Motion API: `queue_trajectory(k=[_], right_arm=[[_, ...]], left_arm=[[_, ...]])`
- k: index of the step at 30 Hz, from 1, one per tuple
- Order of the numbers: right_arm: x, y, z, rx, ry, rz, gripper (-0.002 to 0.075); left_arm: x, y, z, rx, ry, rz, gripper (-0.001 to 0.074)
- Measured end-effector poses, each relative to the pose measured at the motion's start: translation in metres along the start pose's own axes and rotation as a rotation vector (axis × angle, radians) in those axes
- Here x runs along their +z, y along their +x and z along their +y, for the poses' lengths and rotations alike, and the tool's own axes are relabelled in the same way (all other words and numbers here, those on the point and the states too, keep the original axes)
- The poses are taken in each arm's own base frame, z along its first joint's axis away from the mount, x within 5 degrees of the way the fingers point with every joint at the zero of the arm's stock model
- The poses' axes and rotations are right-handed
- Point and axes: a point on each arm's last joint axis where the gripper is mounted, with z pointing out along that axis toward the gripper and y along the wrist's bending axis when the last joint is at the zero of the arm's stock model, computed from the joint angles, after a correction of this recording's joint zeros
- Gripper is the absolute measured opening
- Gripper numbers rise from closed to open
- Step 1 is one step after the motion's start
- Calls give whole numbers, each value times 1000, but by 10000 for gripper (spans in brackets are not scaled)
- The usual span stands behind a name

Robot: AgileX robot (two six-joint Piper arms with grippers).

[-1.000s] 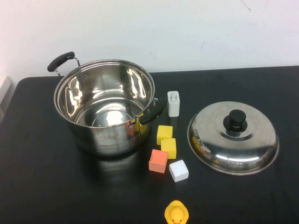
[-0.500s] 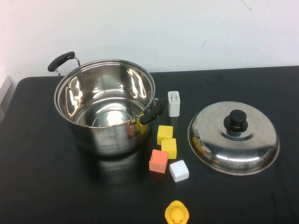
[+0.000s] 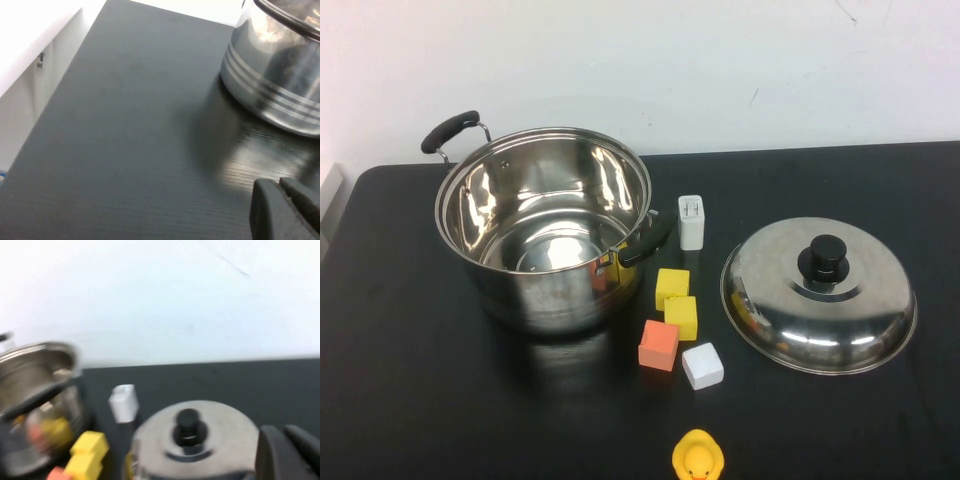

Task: Cover the pot
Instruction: Pick up the pot lid

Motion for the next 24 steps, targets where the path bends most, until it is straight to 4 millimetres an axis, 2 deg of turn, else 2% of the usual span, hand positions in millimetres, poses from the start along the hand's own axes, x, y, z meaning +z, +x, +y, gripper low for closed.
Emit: queue_trajectory(k=[4, 7, 10, 12, 15, 20, 24], right_arm=[[19, -7, -18, 158, 154, 11, 9], [32, -10, -25, 159, 211, -34, 10], [50, -19, -23, 102, 163, -146, 16], [69, -22, -16, 15, 75, -197, 51], [99, -22, -7, -45, -62, -248, 171], [152, -4, -7, -34, -145, -170, 466], [186, 10, -9, -47, -194, -121, 550]], left_arm=[[0, 0, 0, 2, 0, 0, -2], [0, 0, 0, 2, 0, 0, -2], [0, 0, 0, 2, 0, 0, -2], [0, 0, 0, 2, 0, 0, -2], [0, 0, 0, 2, 0, 0, -2], [0, 0, 0, 2, 0, 0, -2], [0, 0, 0, 2, 0, 0, -2]])
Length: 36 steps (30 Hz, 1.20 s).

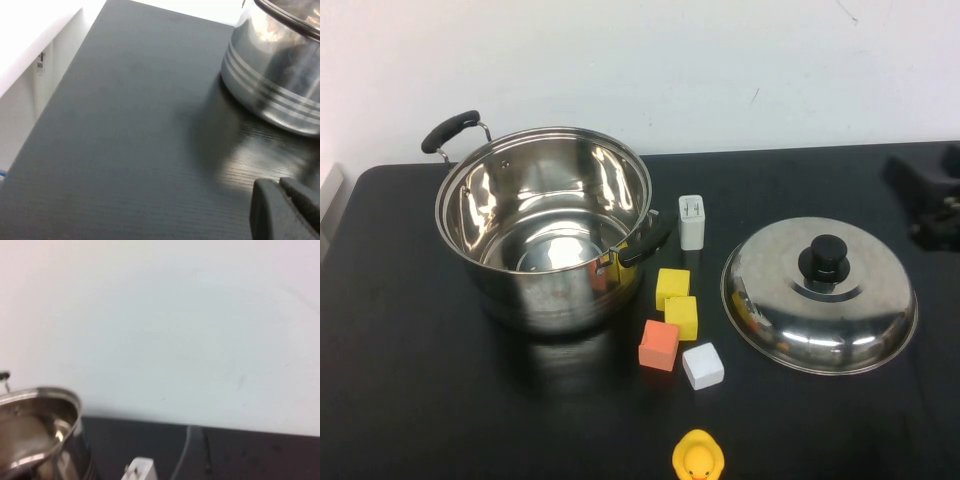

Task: Cover the pot
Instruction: Pick up the pot lid

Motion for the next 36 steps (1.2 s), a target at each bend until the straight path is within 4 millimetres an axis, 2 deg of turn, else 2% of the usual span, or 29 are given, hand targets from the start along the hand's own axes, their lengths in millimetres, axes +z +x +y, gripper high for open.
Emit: queue_trajectory(k=[4, 8, 13, 17, 22, 25, 29, 32, 33, 34, 36], right_arm=[[23, 22, -4, -29, -71, 61, 566], [38, 51, -7, -74, -119, 131, 570], [48, 86, -8, -140, -171, 162, 571], [54, 112, -12, -123, -153, 183, 571], [63, 133, -21, -90, -108, 215, 571], [64, 135, -22, -93, -110, 212, 552], [65, 134, -22, -99, -107, 207, 438], [65, 130, -22, -104, -107, 194, 419], [64, 127, -21, -105, -106, 192, 332], [62, 124, -20, -102, -102, 192, 362], [58, 112, -18, -115, -100, 181, 354]], left_arm=[[0, 0, 0, 0, 0, 0, -2], [0, 0, 0, 0, 0, 0, -2], [0, 0, 0, 3, 0, 0, -2], [0, 0, 0, 3, 0, 0, -2], [0, 0, 0, 3, 0, 0, -2], [0, 0, 0, 3, 0, 0, -2], [0, 0, 0, 3, 0, 0, -2], [0, 0, 0, 3, 0, 0, -2], [0, 0, 0, 3, 0, 0, -2], [0, 0, 0, 3, 0, 0, -2], [0, 0, 0, 3, 0, 0, -2]])
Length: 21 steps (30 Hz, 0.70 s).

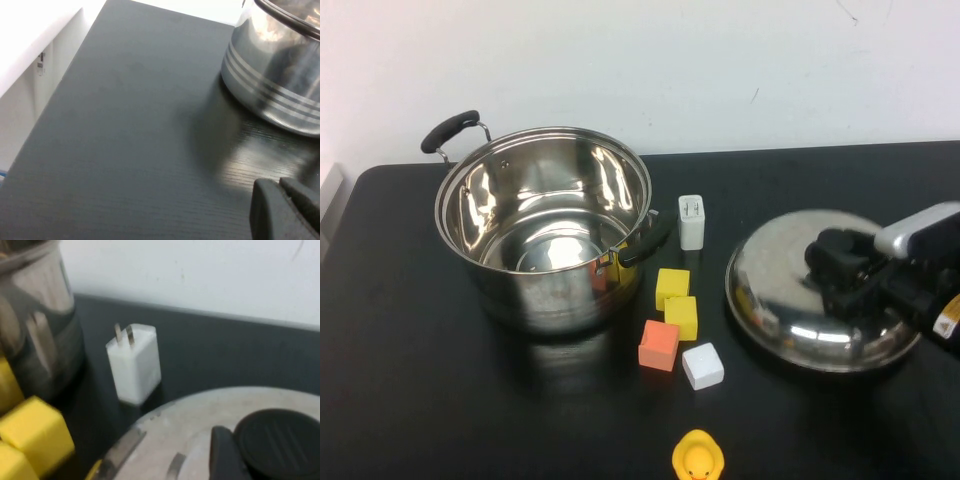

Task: Cover the pot
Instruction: Pick up the pot lid, then place the pot lid on the pot

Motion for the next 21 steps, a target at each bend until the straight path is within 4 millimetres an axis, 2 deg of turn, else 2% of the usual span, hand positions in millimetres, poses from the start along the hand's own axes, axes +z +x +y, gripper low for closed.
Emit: queue_trajectory(k=[2, 7, 9, 12, 16, 19, 21], right_arm=[[-7, -18, 2, -11, 3, -42, 354], [-36, -91, 14, 13, -14, -184, 354], [-47, -120, 24, 7, -52, -194, 354], [-51, -164, 45, -16, -116, -171, 354], [-37, -211, 83, -62, -216, -134, 354], [-15, -239, 111, -88, -301, -145, 354], [8, -249, 130, -108, -362, -150, 354]], left_arm=[[0, 0, 0, 0, 0, 0, -2], [0, 0, 0, 0, 0, 0, -1], [0, 0, 0, 0, 0, 0, -1], [0, 0, 0, 0, 0, 0, -1], [0, 0, 0, -4, 0, 0, -1], [0, 0, 0, -4, 0, 0, -1], [0, 0, 0, -4, 0, 0, -1]])
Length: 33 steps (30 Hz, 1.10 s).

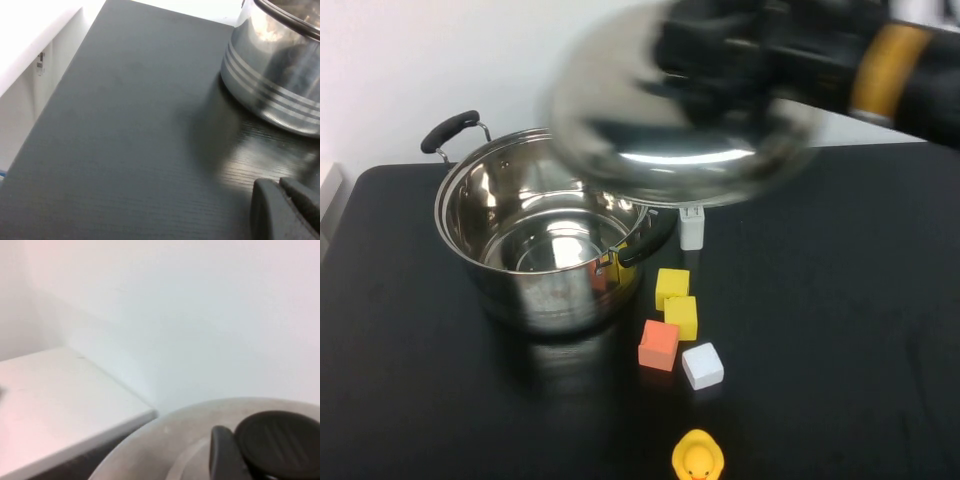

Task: Cover the pot
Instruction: Place the pot lid on the pot

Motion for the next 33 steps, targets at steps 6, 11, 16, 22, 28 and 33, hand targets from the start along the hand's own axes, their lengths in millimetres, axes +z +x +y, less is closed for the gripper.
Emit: queue_trajectory(k=[6, 11, 16, 22, 28, 33], right_arm=[[87, 28, 11, 10, -100, 37, 354], [137, 65, 3, 52, -97, 79, 354], [159, 93, -2, 82, -97, 123, 354], [165, 105, -3, 80, -101, 147, 354], [166, 108, -2, 55, -107, 162, 354], [166, 109, -2, 46, -108, 165, 354]], left_arm=[[0, 0, 0, 0, 0, 0, -1], [0, 0, 0, 0, 0, 0, -1], [0, 0, 0, 0, 0, 0, -1], [0, 0, 0, 0, 0, 0, -1], [0, 0, 0, 0, 0, 0, -1], [0, 0, 0, 0, 0, 0, -1]])
